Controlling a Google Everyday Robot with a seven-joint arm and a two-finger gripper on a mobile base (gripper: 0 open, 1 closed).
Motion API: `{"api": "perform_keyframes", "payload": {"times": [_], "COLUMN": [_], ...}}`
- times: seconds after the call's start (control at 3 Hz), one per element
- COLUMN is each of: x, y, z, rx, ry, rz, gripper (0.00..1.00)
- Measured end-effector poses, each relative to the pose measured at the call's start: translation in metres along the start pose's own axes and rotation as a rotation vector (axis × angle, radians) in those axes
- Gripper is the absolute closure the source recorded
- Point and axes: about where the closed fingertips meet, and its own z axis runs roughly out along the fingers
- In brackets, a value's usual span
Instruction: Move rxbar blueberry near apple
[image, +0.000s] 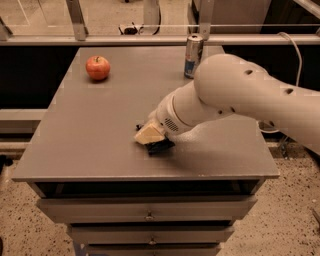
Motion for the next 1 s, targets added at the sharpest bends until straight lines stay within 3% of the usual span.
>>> {"api": "perform_keyframes", "payload": {"times": [0.67,1.0], "x": [-0.004,-0.025], "y": [-0.011,-0.027], "z": [-0.006,-0.013], "rx": [0.027,0.032], "ry": [0.008,0.005], "rz": [-0.020,-0.096], "gripper": [0.94,1.00]}}
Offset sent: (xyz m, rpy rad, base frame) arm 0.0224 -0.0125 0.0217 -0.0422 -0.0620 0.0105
